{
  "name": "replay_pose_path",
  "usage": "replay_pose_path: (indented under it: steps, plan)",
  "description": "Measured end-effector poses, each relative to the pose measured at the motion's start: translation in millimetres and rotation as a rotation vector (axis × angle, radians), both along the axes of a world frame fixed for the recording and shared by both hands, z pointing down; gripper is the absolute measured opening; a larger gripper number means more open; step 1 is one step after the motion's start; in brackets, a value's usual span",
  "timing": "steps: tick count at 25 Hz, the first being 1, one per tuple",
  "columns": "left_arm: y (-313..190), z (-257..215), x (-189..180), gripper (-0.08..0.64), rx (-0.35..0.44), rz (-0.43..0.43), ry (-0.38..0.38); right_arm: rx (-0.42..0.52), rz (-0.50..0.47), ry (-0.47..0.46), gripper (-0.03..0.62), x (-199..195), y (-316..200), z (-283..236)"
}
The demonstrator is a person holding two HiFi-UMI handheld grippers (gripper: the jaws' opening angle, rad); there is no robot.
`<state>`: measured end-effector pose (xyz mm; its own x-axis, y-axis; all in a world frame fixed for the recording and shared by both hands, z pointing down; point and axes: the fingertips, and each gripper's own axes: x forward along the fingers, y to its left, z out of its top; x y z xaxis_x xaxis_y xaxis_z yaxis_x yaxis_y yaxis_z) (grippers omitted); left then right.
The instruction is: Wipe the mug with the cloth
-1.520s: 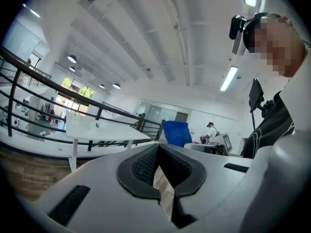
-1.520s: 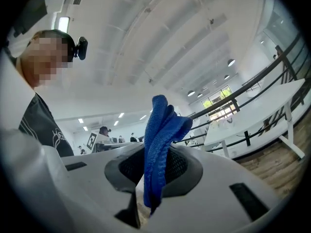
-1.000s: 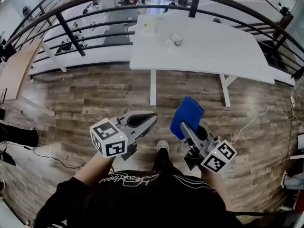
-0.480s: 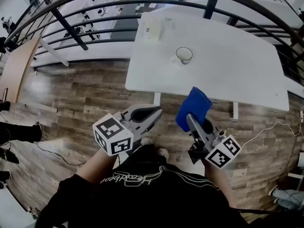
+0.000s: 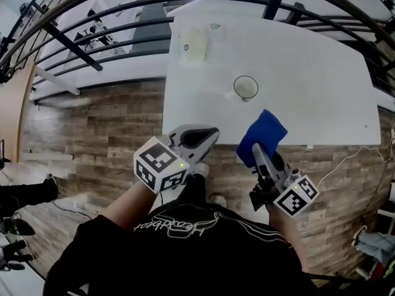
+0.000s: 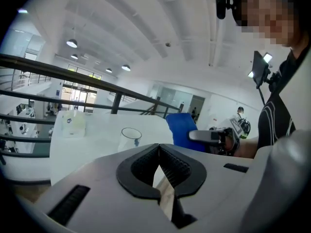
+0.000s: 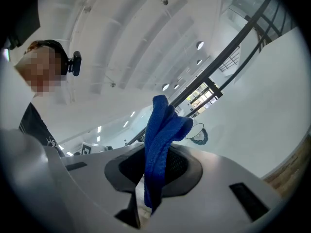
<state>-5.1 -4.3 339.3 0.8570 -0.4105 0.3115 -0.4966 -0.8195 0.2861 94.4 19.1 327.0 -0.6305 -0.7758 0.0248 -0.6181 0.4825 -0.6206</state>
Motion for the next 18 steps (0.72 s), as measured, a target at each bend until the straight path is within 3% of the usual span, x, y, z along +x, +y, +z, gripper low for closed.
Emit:
replay_pose_path:
  steps: [7, 10, 18]
  plan:
    - [-97, 52, -5, 0.012, -0.05, 0.084, -0.056, -0.1, 0.108, -0.014, 0.061, -9, -73, 37]
    - [-134, 67, -1, 0.078, -0.053, 0.104, -0.091, -0.127, 0.148, -0.028, 0.061, -4, -98, 47]
    - [-167, 115, 20, 0.143, -0.079, 0.186, -0.18, -0.167, 0.207, -0.05, 0.061, 3, -115, 66]
